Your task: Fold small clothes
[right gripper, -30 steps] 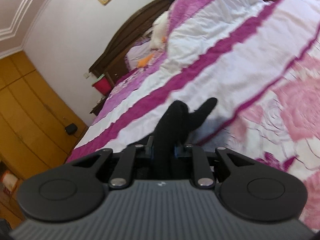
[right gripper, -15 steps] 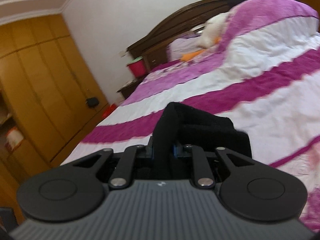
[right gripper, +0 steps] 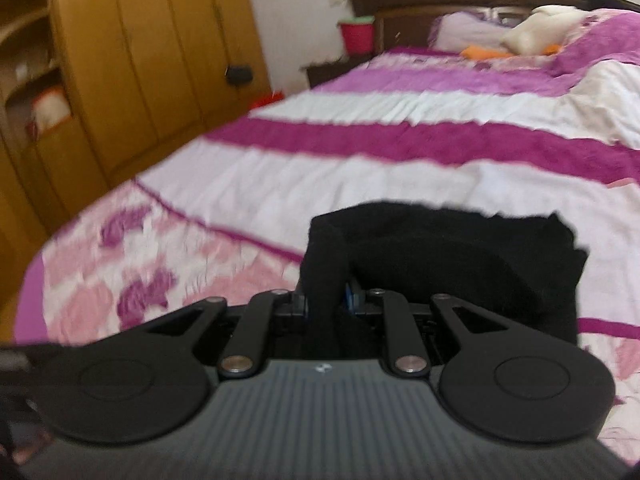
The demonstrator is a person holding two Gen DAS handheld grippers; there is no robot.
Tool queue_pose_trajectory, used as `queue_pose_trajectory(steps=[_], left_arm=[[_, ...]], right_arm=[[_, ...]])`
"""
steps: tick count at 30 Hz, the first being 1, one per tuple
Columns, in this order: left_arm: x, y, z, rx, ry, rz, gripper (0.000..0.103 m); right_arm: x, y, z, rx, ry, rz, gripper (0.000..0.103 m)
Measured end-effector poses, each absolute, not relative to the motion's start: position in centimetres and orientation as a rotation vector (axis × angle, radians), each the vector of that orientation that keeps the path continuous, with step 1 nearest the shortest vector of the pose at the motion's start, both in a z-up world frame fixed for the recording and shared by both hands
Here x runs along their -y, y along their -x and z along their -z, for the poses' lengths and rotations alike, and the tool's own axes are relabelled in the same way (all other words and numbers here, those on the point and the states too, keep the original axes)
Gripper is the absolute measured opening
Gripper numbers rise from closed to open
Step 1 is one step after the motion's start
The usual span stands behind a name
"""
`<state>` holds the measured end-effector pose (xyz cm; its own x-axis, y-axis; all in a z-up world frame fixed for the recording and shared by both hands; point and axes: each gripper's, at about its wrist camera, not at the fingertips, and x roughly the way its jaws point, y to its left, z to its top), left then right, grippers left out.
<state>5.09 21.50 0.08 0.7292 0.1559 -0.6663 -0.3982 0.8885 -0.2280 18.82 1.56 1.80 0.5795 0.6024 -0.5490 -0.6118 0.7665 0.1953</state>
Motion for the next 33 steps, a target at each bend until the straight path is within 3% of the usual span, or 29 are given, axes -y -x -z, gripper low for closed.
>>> queue_pose_trajectory(steps=[5,21,33], left_arm=[[-21.6,-4.9,-0.2,-0.687,0.366,-0.305,0.077],[-17.3,-5.5,-3.6,-0.616,0.307,-0.189,0.077],[-11.3,-12.2,-6.6,-0.617,0.072,-0.048,0.077]], right_arm=[[0.0,-17.0,-2.3,-0.619,-0.062,-0.779,0.033],[9.3,-13.0,-4.1,-0.507,-0.17,-0.59,0.034],[14.4,-16.1,-0.6,-0.599,-0.342,-0.389,0.034]])
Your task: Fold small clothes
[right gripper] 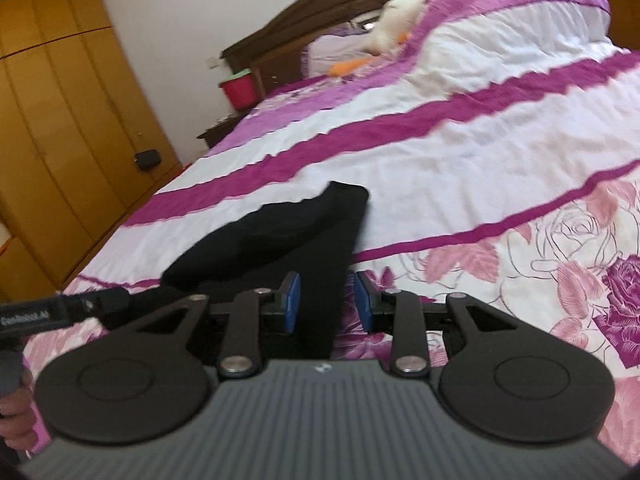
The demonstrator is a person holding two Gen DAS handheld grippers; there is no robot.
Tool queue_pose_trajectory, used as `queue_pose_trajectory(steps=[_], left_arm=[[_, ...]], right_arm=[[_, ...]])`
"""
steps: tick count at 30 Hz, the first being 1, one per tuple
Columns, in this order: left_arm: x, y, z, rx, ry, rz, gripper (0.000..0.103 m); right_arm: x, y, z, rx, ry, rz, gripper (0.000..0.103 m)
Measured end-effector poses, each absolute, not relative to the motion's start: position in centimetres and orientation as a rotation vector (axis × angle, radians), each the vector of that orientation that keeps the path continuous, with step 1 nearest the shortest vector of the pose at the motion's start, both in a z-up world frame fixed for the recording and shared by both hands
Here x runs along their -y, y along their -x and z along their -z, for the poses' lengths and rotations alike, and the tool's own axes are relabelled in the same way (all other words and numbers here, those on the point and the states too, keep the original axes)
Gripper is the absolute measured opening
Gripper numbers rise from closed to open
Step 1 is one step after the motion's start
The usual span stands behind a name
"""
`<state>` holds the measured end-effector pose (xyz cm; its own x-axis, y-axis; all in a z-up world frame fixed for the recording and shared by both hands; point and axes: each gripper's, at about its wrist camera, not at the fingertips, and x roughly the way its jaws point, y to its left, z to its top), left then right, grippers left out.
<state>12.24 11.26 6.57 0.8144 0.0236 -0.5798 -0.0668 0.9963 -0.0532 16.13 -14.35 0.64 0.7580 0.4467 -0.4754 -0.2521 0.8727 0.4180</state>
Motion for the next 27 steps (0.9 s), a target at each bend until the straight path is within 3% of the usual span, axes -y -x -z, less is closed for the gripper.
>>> queue_pose_trajectory(steps=[10,16,17,18,19,27], left_arm=[[-7.6,-18.7,-3.8,-0.719,-0.123,0.065,0.077],[-6.2,-20.6,-1.8,-0.645,-0.268,0.116,0.075],[-6.2,-20.8,-1.7,-0.627,-0.267,0.128,0.072],[-6.4,-21.1,-1.6,-0.614,-0.247,0.139,0.046],[-6.7,-21.3,-1.6,-0.618,-0.204,0.143,0.011],[-13.2,-21.6,-2.6,-0.56,0.177,-0.018,0.008]], right_arm=[[14.7,-18.0,0.8,-0.632,-0.419,-0.382,0.034],[15.1,-18.5,1.6,-0.639,-0.452,-0.376,0.034],[15.1,-18.5,1.7,-0.639,-0.459,-0.376,0.034],[15.2,-18.6,1.7,-0.639,-0.464,-0.376,0.034],[15.2,-18.7,1.8,-0.639,-0.467,-0.376,0.034],[15.0,-18.7,1.7,-0.616,-0.462,-0.413,0.034]])
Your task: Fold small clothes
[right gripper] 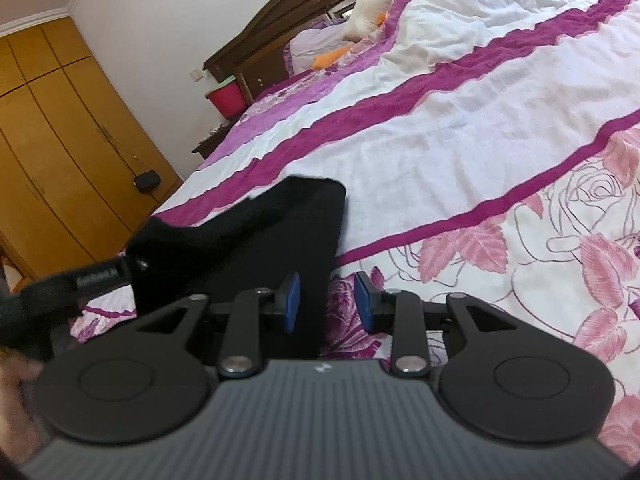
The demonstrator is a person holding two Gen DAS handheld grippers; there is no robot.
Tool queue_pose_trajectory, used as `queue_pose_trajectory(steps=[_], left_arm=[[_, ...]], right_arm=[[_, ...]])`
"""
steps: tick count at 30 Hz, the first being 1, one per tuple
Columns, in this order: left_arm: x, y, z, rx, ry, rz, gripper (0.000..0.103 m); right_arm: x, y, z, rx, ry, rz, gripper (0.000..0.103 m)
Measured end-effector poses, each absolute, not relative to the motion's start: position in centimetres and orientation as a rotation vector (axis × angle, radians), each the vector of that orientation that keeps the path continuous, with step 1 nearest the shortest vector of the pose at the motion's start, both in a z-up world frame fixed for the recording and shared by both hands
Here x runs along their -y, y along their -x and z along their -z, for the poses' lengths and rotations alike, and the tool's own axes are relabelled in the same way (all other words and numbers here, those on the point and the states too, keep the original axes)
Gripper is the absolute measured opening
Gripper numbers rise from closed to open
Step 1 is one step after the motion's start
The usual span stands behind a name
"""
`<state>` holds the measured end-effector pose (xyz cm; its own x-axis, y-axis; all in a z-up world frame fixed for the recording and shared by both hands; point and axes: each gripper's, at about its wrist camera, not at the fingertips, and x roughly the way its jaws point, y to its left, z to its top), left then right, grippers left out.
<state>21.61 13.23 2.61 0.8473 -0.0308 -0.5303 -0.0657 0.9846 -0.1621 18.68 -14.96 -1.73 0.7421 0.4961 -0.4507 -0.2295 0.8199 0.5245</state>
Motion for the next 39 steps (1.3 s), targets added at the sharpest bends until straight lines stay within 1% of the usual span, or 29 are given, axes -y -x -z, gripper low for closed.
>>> queue_pose_trajectory(steps=[4,6,8,10,11,15,16,17,24,31,34,35,36,37,39], left_arm=[[-15.4,-22.9,-0.5,-0.636,0.267,-0.057,0.009],[-16.5,-23.4,0.4,-0.691,0.369,-0.059,0.01],[-17.7,-23.6,0.5,-0.694,0.468,-0.064,0.012],[-18.0,-23.8,0.3,-0.689,0.486,-0.058,0.014],[-18.0,-24.0,0.0,-0.689,0.461,-0.065,0.016],[-17.7,-24.9,0.0,-0.709,0.388,-0.106,0.036],[-17.7,-25.1,0.2,-0.722,0.387,-0.117,0.04],[-17.9,-25.0,0.5,-0.734,0.396,-0.119,0.041],[-19.2,-19.4,-0.9,-0.718,0.486,-0.052,0.05],[-18.2,-13.8,-1.5,-0.721,0.522,0.045,0.052],[-17.5,-13.0,-0.8,-0.731,0.509,0.081,0.052],[-17.4,-12.7,-0.4,-0.727,0.52,0.095,0.049],[-17.2,-12.7,-0.1,-0.731,0.527,0.108,0.027],[-17.1,-12.5,0.0,-0.731,0.526,0.111,0.021],[-17.0,-11.5,-0.4,-0.709,0.525,0.101,0.018]], right_arm=[[14.2,-18.7,1.8,-0.613,-0.448,-0.433,0.034],[13.9,-18.7,1.7,-0.615,-0.426,-0.427,0.034],[13.8,-18.7,1.6,-0.609,-0.409,-0.432,0.034],[13.8,-18.9,1.5,-0.608,-0.4,-0.439,0.034],[13.7,-19.1,1.5,-0.607,-0.395,-0.441,0.034],[13.3,-19.9,1.5,-0.62,-0.379,-0.44,0.034],[13.1,-20.0,1.6,-0.628,-0.367,-0.441,0.034],[12.9,-20.0,1.6,-0.633,-0.358,-0.438,0.034],[13.7,-18.8,1.3,-0.632,-0.388,-0.439,0.034],[13.8,-16.9,0.6,-0.622,-0.405,-0.433,0.034],[13.4,-16.3,0.6,-0.629,-0.384,-0.427,0.034],[13.3,-16.2,0.6,-0.634,-0.38,-0.422,0.034],[13.2,-16.2,0.7,-0.639,-0.381,-0.418,0.034],[13.0,-16.3,0.7,-0.648,-0.387,-0.419,0.034],[12.9,-16.3,0.5,-0.667,-0.424,-0.448,0.034]])
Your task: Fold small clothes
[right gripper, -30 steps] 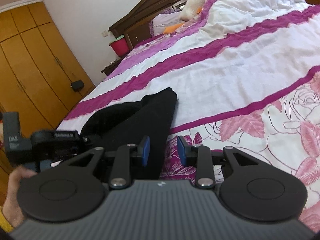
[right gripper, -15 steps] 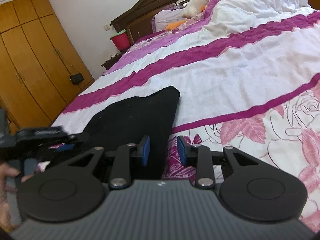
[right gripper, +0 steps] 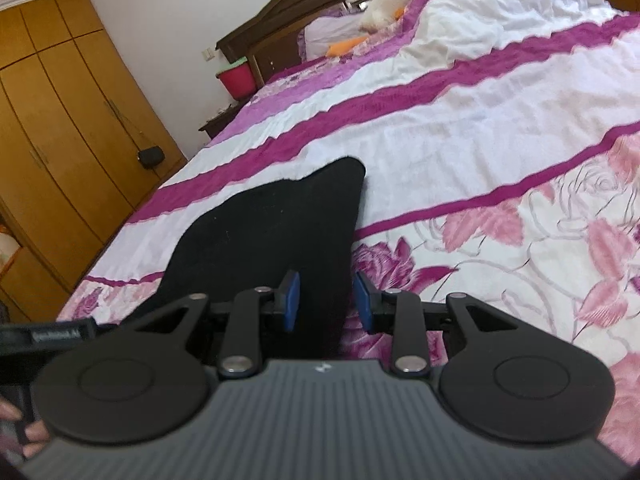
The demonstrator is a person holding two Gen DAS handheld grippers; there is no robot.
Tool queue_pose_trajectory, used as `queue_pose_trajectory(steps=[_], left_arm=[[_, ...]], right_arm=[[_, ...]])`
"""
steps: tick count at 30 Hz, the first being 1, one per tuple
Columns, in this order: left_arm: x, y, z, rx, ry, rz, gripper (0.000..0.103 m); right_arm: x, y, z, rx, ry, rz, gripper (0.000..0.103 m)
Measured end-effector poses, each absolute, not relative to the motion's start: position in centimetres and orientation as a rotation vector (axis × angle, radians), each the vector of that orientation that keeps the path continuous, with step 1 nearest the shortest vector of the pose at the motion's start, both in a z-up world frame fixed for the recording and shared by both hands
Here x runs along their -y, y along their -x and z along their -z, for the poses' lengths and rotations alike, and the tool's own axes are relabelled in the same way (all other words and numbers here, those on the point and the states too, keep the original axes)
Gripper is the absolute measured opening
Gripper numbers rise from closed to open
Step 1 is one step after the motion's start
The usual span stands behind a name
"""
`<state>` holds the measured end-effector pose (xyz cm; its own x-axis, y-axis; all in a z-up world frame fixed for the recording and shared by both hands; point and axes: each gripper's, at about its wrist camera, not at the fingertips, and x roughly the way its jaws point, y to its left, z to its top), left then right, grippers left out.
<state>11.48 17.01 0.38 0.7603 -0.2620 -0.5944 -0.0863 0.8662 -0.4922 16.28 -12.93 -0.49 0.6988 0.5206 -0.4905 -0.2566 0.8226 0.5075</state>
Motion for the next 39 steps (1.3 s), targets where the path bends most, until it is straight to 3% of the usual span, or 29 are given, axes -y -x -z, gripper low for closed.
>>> queue_pose_trajectory(steps=[6,8,11,16,18,24,34,36,39], left_arm=[[-18.2,-10.0,1.4,-0.743,0.563,0.051,0.02],[-18.5,-10.3,1.8,-0.745,0.579,0.04,0.026],[-18.6,-10.2,1.1,-0.733,0.567,0.023,0.038],[-18.2,-9.5,-0.9,-0.654,0.508,-0.019,0.07],[-18.4,-9.6,-1.1,-0.64,0.501,-0.019,0.075],[-18.7,-11.8,1.6,-0.73,0.587,0.025,0.075],[-18.2,-13.8,3.4,-0.722,0.59,0.1,0.081],[-17.7,-14.2,3.7,-0.736,0.617,0.145,0.076],[-17.0,-14.6,4.0,-0.741,0.648,0.169,0.059]], right_arm=[[10.5,-15.0,0.7,-0.665,-0.334,-0.499,0.033],[10.1,-15.0,1.1,-0.669,-0.307,-0.493,0.039],[10.4,-15.1,0.8,-0.683,-0.289,-0.505,0.045],[12.3,-15.8,0.0,-0.673,-0.404,-0.524,0.059],[12.5,-16.0,-0.1,-0.657,-0.404,-0.53,0.067],[12.2,-17.6,1.9,-0.736,-0.404,-0.511,0.069],[10.9,-19.1,4.6,-0.8,-0.538,-0.659,0.069],[10.8,-19.3,4.7,-0.797,-0.556,-0.664,0.068],[10.8,-19.2,4.3,-0.792,-0.569,-0.662,0.051]])
